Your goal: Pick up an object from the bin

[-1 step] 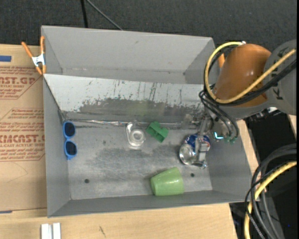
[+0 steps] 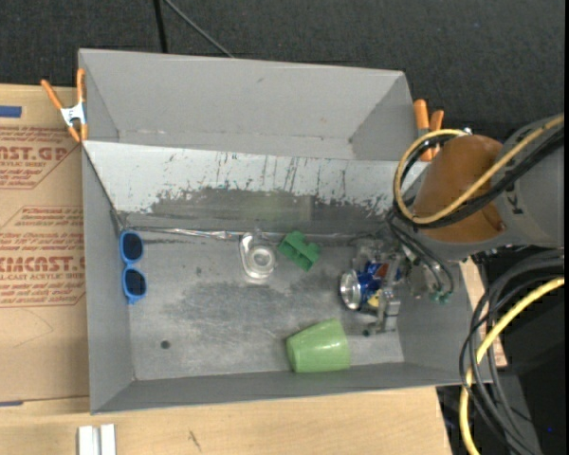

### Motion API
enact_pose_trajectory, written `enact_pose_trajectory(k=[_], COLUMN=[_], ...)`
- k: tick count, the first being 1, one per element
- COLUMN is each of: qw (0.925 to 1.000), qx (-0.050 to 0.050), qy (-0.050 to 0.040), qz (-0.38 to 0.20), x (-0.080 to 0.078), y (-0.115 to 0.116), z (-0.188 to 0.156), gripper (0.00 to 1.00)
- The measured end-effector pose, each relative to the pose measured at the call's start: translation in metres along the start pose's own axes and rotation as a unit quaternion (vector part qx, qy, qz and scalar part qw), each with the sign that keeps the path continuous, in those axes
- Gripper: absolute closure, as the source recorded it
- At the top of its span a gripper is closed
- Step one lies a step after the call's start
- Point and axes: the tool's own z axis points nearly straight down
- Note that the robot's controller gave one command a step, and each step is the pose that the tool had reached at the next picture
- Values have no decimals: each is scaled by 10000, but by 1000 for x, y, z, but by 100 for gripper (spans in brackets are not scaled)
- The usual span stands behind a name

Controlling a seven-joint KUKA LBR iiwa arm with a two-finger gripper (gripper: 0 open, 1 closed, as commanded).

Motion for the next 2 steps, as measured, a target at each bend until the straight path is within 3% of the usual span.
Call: enact_pose_trajectory(k=[1, 2], qw=[10000, 10000], qx=[3, 5], qy=[-35, -72], qz=[-18, -7], x=[-2, 10], y=[2, 32], z=[-5, -168], gripper=[100, 100])
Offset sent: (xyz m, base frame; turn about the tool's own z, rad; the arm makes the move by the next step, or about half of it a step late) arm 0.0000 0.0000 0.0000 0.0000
